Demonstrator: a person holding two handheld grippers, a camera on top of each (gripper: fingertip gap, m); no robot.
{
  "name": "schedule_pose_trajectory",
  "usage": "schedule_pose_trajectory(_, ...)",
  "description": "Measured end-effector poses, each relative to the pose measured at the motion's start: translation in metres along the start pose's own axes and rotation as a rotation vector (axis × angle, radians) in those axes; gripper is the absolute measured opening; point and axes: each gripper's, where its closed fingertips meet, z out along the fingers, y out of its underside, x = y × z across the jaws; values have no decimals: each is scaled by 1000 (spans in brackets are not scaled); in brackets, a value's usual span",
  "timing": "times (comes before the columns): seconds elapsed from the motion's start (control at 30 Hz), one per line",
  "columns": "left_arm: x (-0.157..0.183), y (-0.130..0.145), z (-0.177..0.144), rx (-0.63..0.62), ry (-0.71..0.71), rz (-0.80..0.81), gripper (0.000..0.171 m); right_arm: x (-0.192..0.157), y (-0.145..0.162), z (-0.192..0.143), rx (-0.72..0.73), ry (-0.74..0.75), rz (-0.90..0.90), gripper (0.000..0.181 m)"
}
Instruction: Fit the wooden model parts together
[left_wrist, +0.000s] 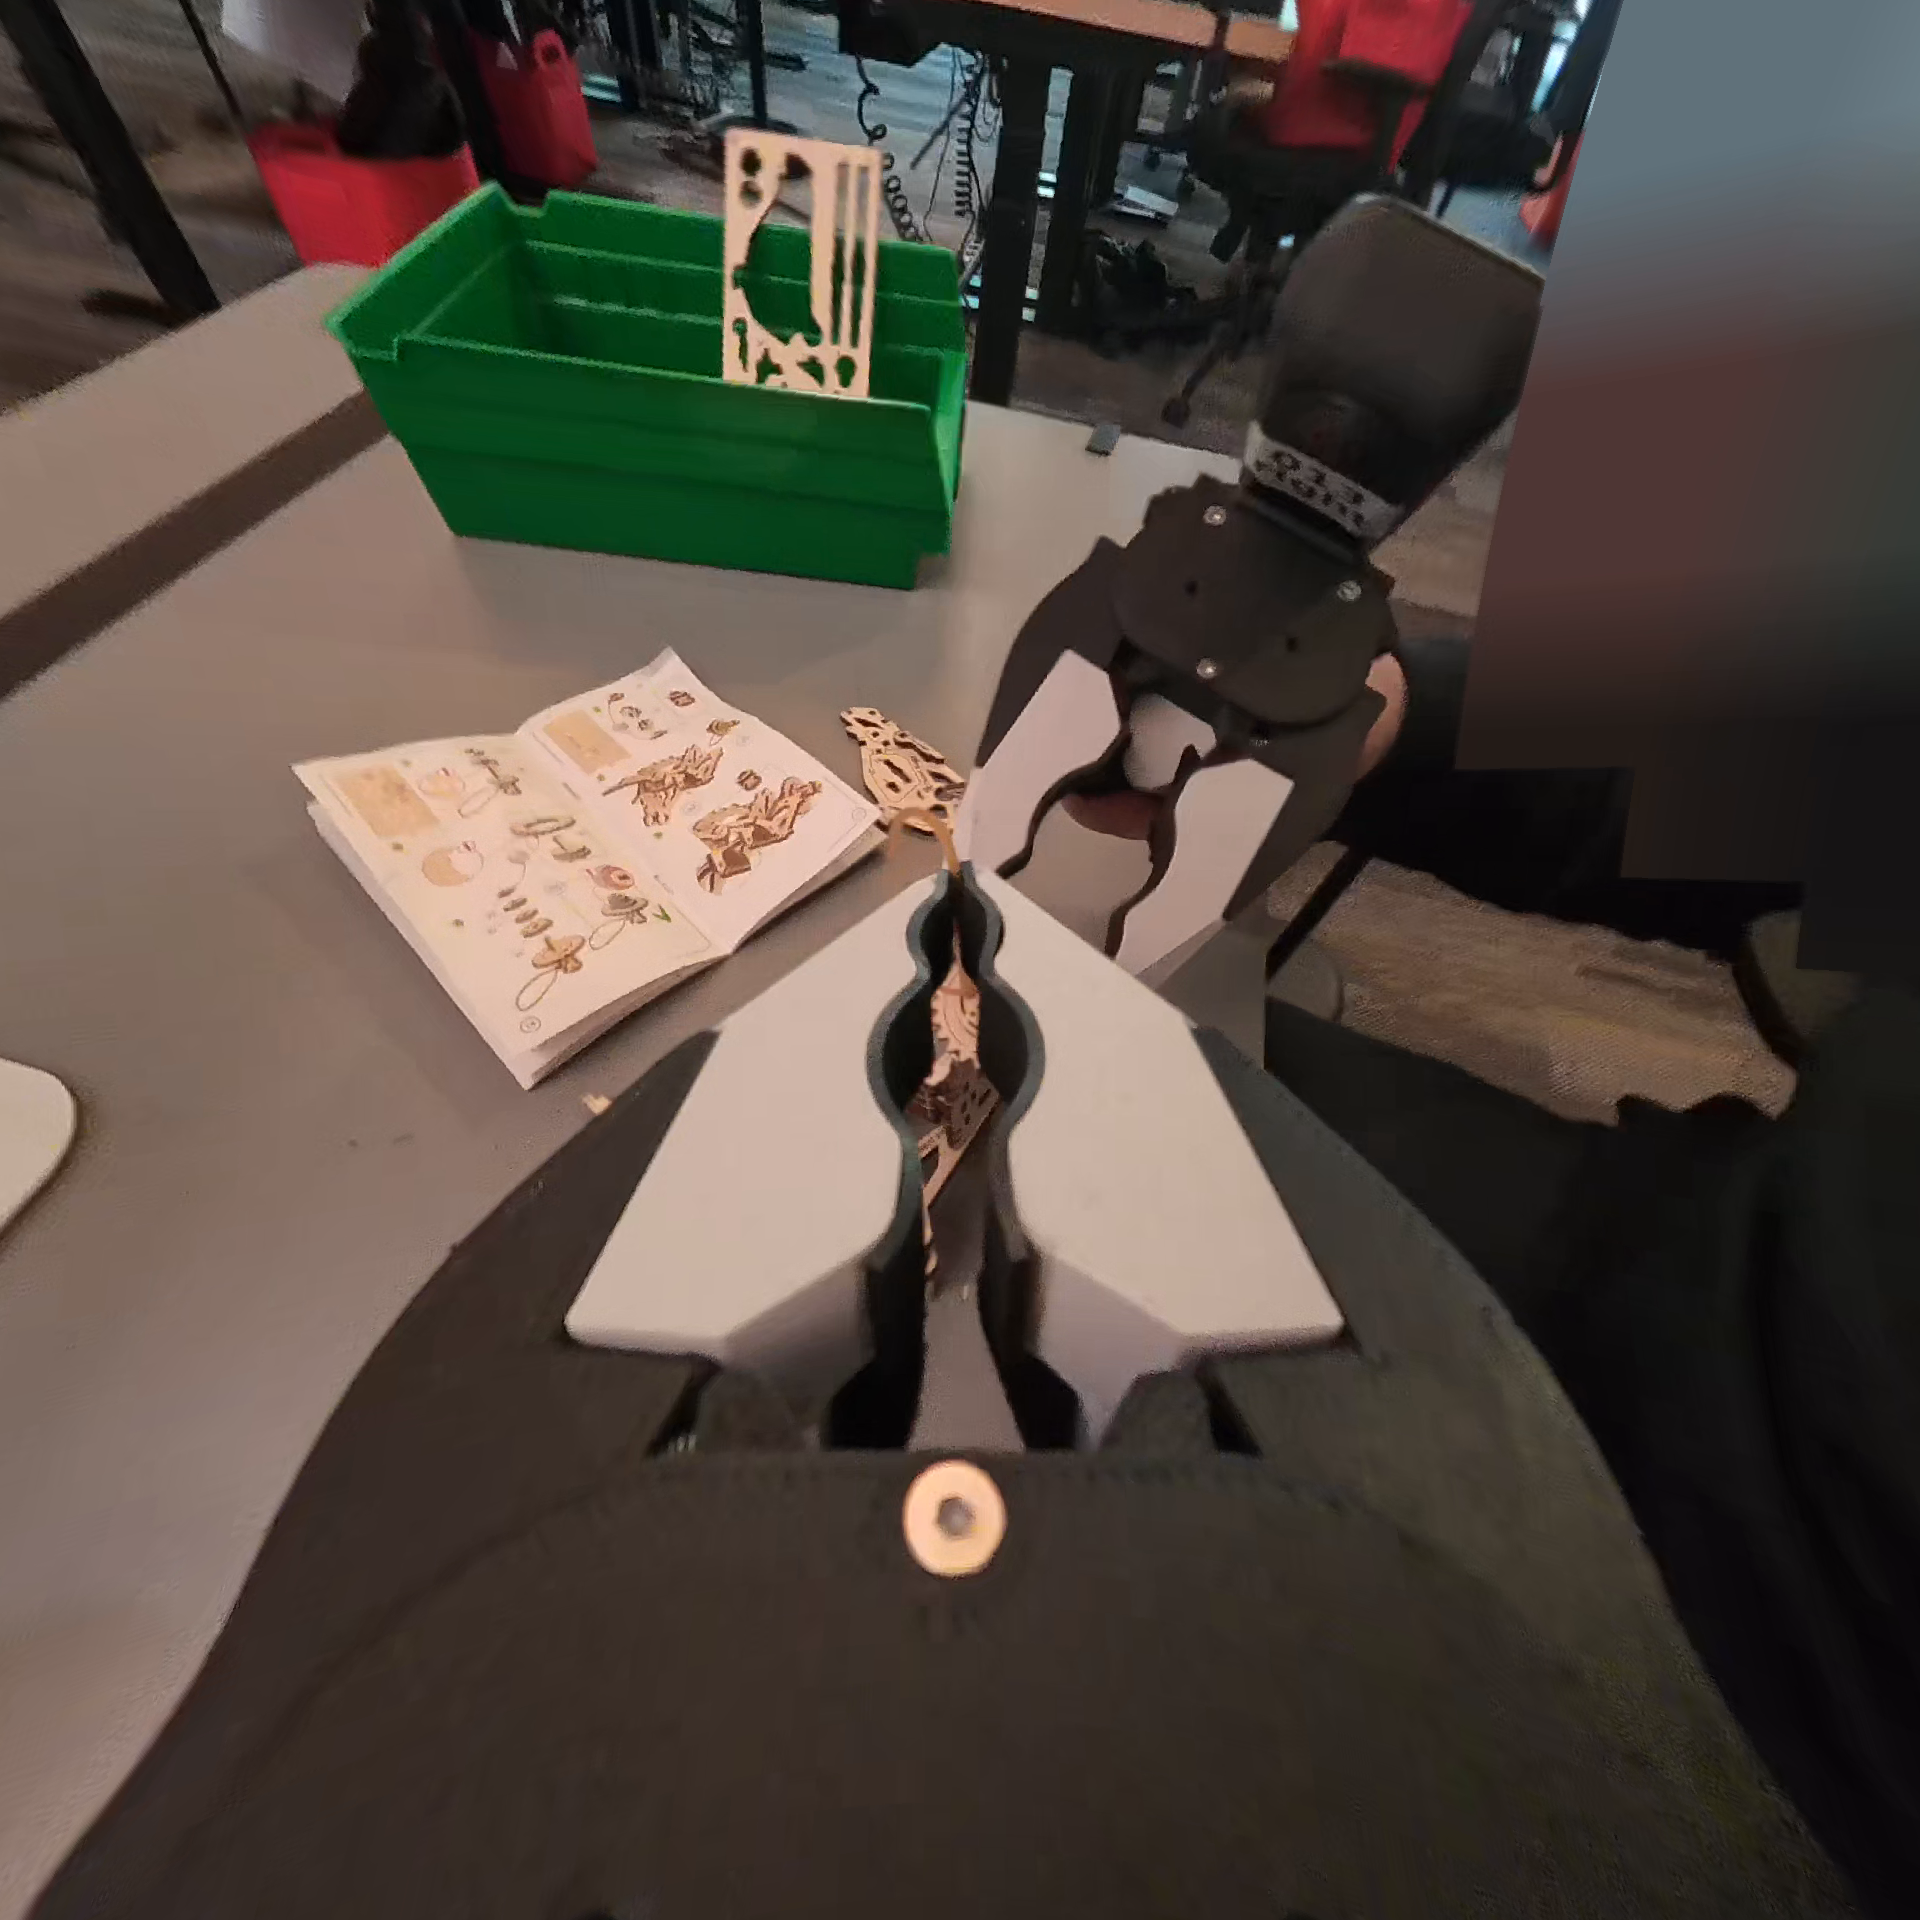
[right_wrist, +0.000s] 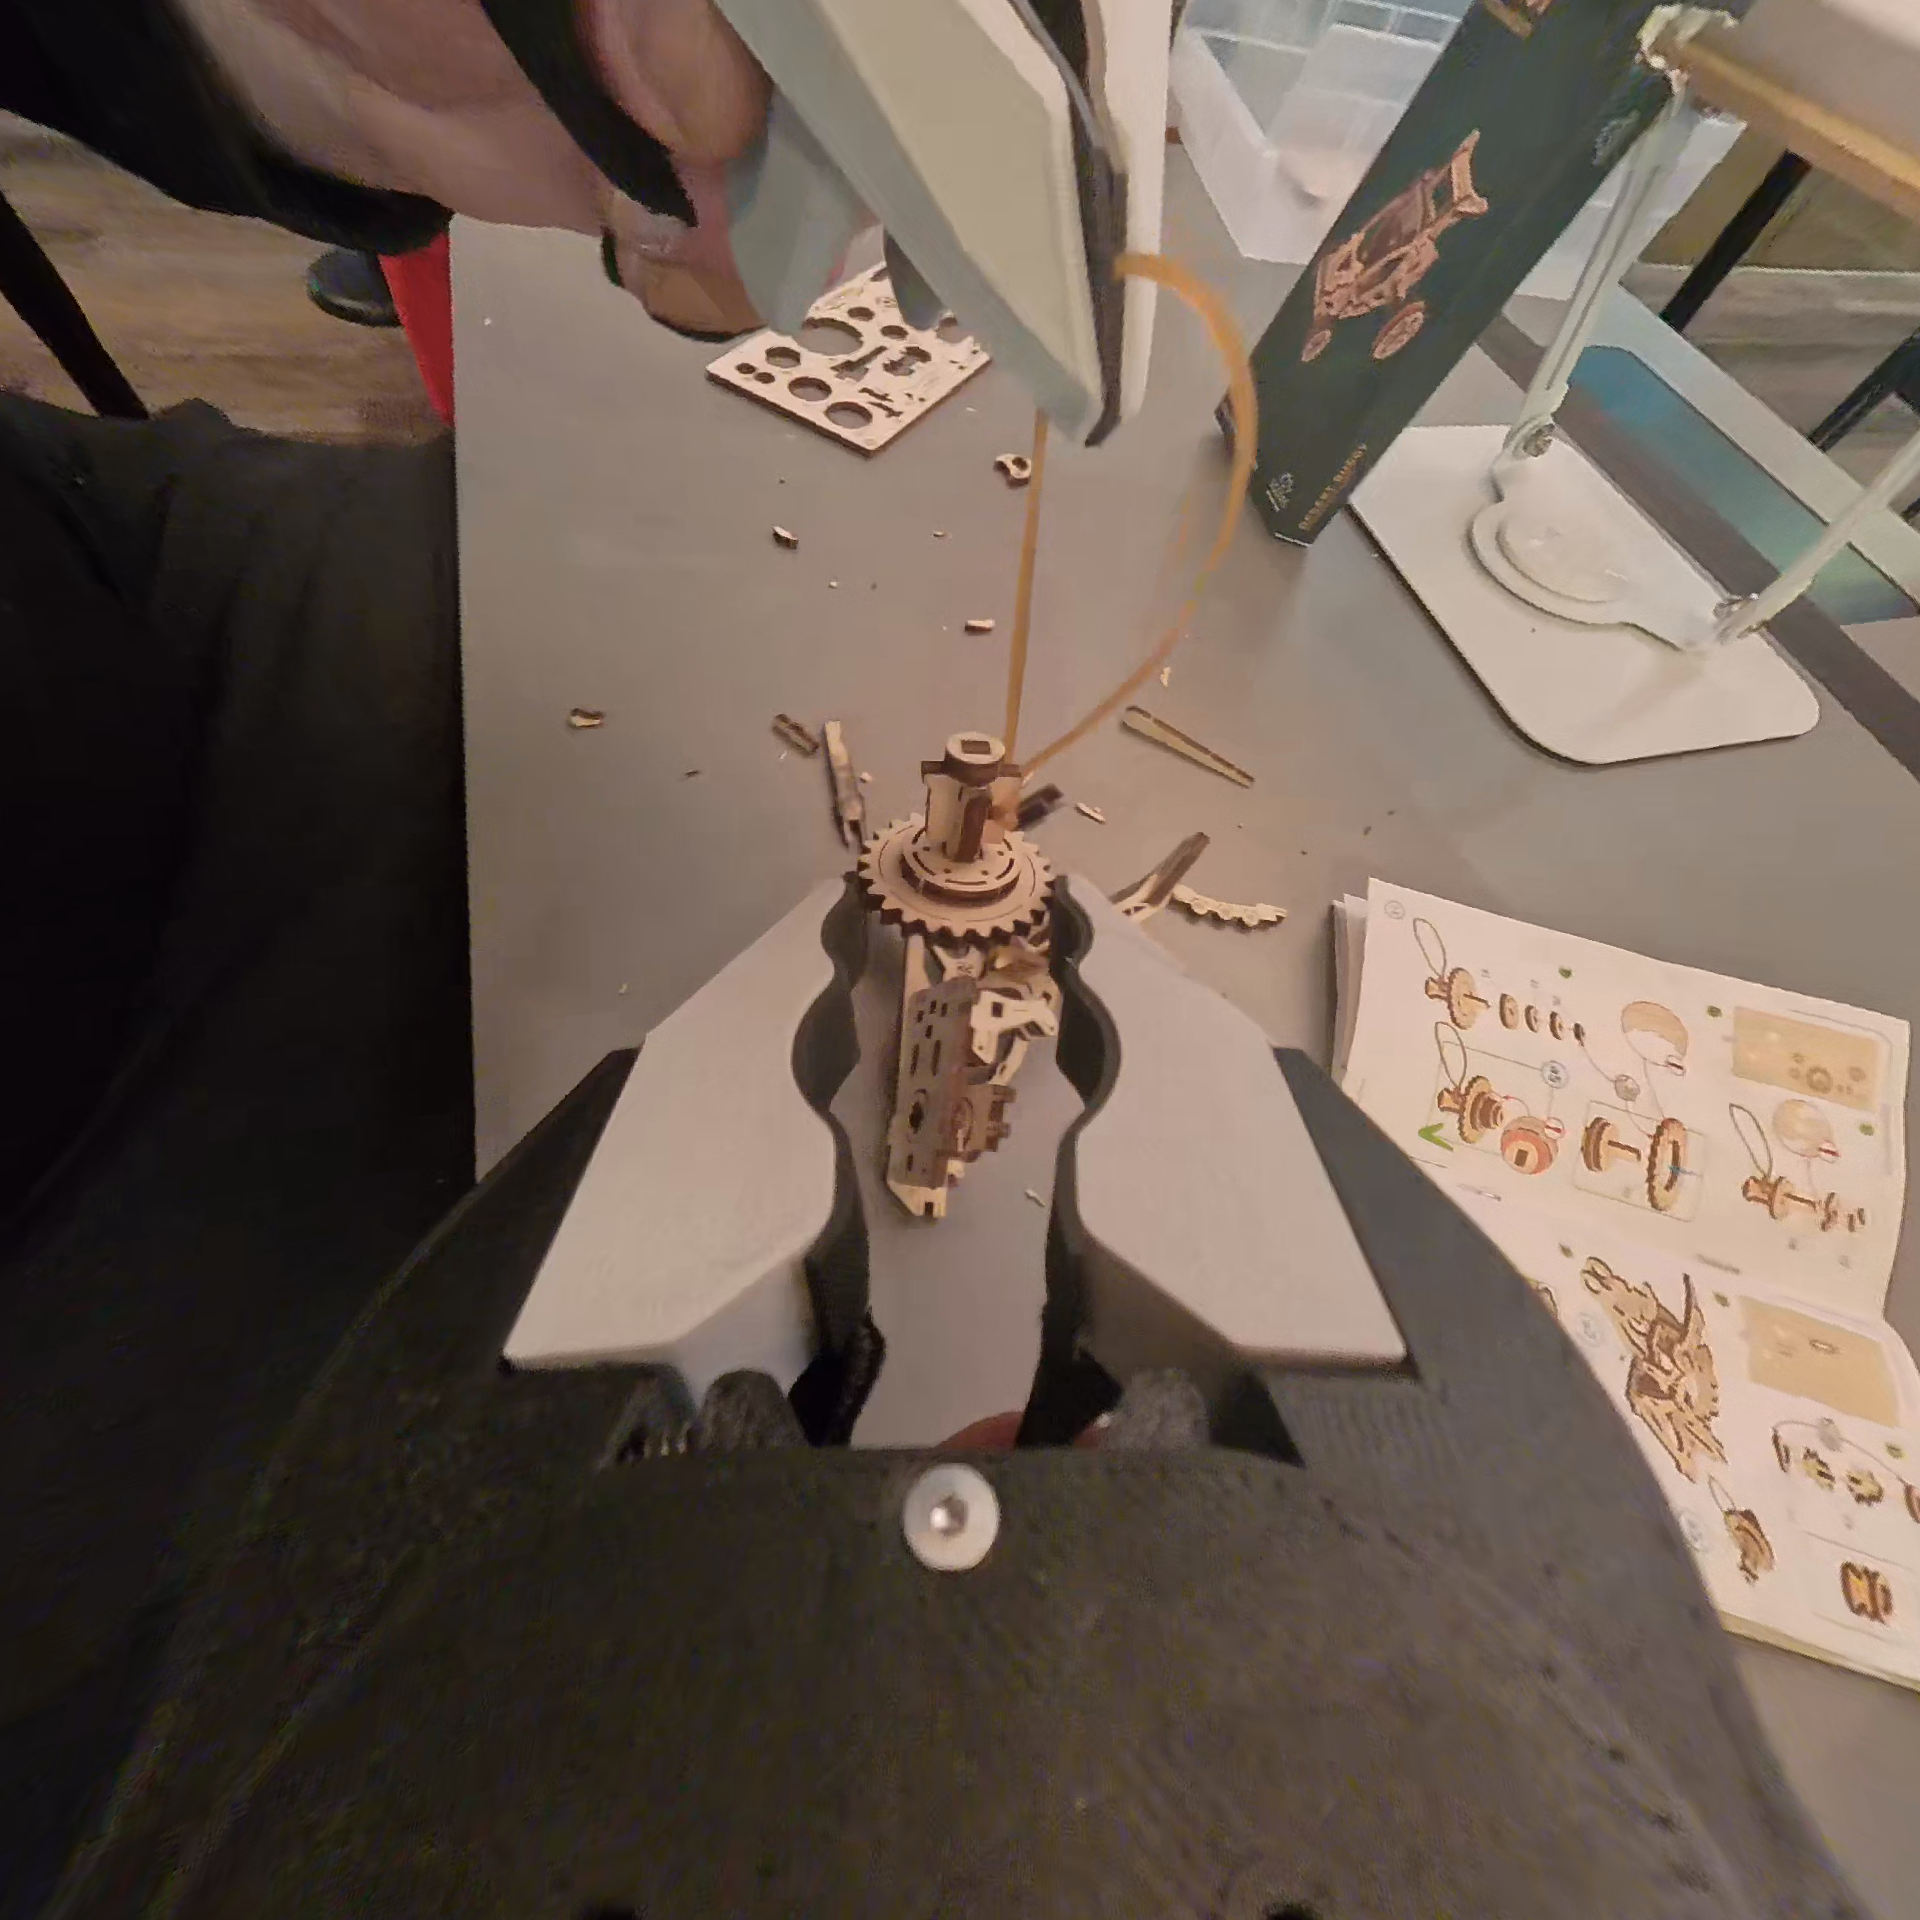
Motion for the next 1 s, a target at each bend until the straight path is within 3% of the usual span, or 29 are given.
schedule_pose_trajectory(0.2, -27, 14, 5, 13, 39, -182, 0, 12, 10, 10, -14, -26, 84, 32)
schedule_pose_trajectory(0.77, -30, 48, 12, -50, 89, -245, 0, 13, 36, 33, -277, -13, -9, 39)
schedule_pose_trajectory(1.0, -26, 50, 15, -57, 110, -253, 0, 14, 8, 21, -199, 95, -138, 30)
